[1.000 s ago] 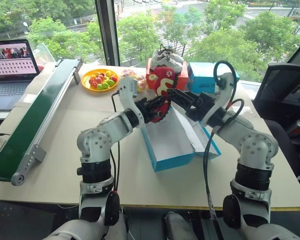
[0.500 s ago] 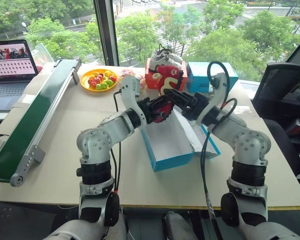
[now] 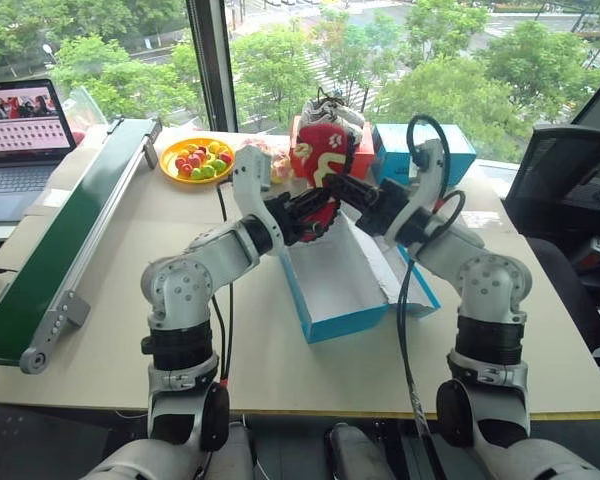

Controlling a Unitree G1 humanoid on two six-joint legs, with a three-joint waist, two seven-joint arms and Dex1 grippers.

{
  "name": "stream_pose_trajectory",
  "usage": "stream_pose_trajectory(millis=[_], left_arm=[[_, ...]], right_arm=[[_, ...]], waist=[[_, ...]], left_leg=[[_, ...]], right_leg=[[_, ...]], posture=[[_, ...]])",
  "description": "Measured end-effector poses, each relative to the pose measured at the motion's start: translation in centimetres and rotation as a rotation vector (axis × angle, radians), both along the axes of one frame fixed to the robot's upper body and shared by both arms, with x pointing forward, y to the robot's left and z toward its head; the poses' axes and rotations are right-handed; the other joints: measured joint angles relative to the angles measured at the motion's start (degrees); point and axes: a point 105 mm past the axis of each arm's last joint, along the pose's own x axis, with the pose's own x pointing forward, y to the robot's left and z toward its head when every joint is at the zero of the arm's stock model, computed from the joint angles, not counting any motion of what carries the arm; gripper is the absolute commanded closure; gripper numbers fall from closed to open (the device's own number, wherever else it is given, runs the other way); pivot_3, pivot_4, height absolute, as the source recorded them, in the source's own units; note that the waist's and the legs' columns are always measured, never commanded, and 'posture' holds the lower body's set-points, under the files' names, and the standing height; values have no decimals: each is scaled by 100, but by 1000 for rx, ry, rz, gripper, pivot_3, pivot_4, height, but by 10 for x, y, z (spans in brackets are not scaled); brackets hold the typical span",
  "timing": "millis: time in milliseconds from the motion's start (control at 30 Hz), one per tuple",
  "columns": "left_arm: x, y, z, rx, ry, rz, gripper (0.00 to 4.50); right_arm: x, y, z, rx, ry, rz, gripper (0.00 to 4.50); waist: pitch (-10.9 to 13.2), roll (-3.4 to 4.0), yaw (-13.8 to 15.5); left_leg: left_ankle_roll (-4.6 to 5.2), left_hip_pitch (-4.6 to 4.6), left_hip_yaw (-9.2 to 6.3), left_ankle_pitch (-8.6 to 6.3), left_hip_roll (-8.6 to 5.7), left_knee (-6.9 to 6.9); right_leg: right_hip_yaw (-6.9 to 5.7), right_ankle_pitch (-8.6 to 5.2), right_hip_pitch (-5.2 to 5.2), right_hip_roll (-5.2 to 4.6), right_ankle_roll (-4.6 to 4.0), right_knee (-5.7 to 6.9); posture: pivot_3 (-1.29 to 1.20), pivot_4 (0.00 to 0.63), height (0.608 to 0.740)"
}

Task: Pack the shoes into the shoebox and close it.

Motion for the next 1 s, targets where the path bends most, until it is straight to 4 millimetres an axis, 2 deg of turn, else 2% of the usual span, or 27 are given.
stream_pose_trajectory(millis=[67,133,300,433,633,733,833,1000], left_arm=[[1,14,3,30,-23,18,57],[0,20,1,52,-34,12,57],[-4,15,-12,81,-23,-43,57],[-7,9,-18,81,-28,-52,57],[-8,5,-16,77,-43,-50,57],[-7,5,-17,71,-41,-39,57],[-7,3,-16,68,-45,-37,57],[-8,4,-14,74,-55,-30,57]], right_arm=[[-2,-3,-2,-96,30,9,4059],[-8,4,-14,-206,85,65,4059],[-21,19,-56,-406,216,186,4059],[-24,11,-90,-525,278,188,4059],[-15,0,-97,-569,261,159,4059],[-5,-5,-110,-620,261,140,4059],[4,-3,-125,-665,254,131,4059],[11,3,-129,-709,211,153,4059]], waist=[[0,1,15],[0,0,36],[1,-1,57],[2,-1,58],[2,-2,42],[2,-2,30],[2,-2,25],[1,-2,29]], left_leg=[[0,1,0,0,1,-2],[0,0,0,0,1,-1],[0,-2,1,0,1,2],[0,-3,1,0,1,2],[0,-3,1,0,1,5],[0,-2,1,0,0,7],[0,-2,1,0,0,7],[0,0,-1,0,0,12]], right_leg=[[-2,-2,1,0,-3,-2],[-4,-3,4,-1,-3,-5],[-3,-3,2,-2,-3,-5],[-2,-3,1,-2,-2,-5],[-2,-4,2,-1,0,-3],[-2,-4,2,-1,0,-3],[-2,-3,2,-1,0,-2],[-3,-3,8,-1,1,-1]], posture=[[0,150,740],[0,150,740],[0,150,740],[0,150,740],[0,150,740],[0,150,740],[0,150,740],[0,150,740]])
